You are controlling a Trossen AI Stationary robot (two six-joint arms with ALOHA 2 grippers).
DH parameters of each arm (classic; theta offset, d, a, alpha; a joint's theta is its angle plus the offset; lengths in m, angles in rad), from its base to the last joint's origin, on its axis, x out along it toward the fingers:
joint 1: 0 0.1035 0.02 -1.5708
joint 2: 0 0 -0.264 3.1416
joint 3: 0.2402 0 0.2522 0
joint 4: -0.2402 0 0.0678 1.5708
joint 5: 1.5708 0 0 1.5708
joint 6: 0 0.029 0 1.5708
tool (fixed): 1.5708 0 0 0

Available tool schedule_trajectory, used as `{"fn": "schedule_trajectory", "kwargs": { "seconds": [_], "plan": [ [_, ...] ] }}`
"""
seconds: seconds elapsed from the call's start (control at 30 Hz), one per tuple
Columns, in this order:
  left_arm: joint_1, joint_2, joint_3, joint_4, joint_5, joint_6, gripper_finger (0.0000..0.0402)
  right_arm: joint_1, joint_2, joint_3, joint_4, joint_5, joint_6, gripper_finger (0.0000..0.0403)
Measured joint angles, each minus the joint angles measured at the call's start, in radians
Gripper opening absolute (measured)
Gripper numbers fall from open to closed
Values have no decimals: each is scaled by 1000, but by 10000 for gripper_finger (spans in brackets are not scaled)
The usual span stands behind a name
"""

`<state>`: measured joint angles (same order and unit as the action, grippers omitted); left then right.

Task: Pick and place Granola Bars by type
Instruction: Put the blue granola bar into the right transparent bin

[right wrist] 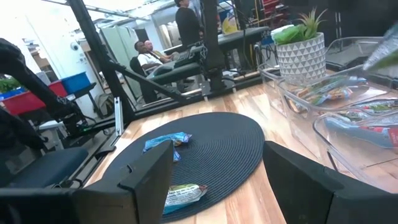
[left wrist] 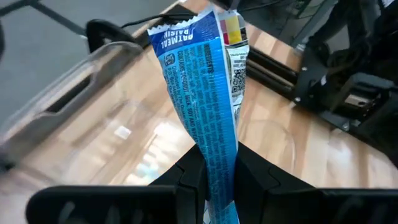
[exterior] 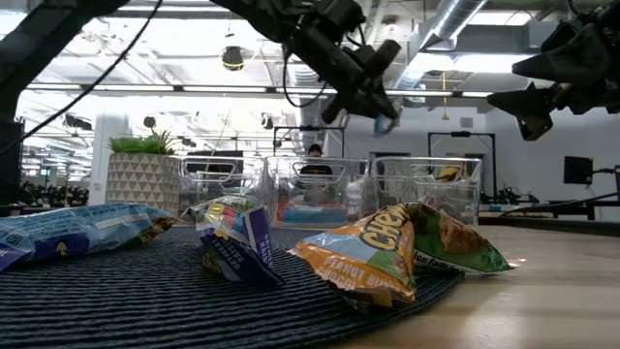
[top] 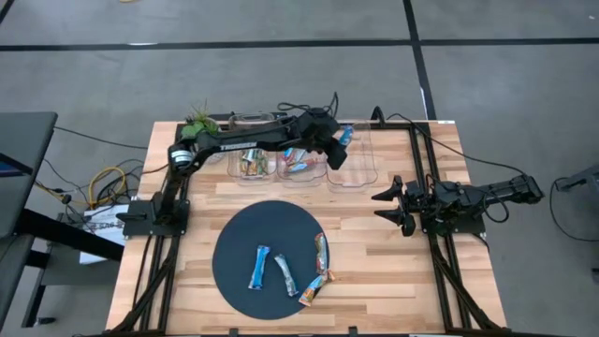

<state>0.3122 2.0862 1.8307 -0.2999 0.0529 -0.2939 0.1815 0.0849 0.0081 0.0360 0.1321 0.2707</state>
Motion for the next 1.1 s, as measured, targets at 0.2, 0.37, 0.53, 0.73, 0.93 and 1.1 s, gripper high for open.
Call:
{"fn": "schedule_trajectory", "kwargs": {
  "seconds": [0.2,0.37,0.53,0.73,0.93,1.1],
  "plan": [
    [-3,92,73,-6,54,32,50,0,0,0,0,-1,0,244],
    [-14,151,129,-41,83,131,50,0,0,0,0,-1,0,244],
    [-26,160,134,-81,66,258,50,0,0,0,0,-1,0,244],
    [-30,160,131,-101,53,298,50,0,0,0,0,-1,0,244],
    [-32,160,131,-110,52,298,50,0,0,0,0,-1,0,244],
    [-31,160,130,-115,52,298,50,0,0,0,0,-1,0,244]
  ]
}}
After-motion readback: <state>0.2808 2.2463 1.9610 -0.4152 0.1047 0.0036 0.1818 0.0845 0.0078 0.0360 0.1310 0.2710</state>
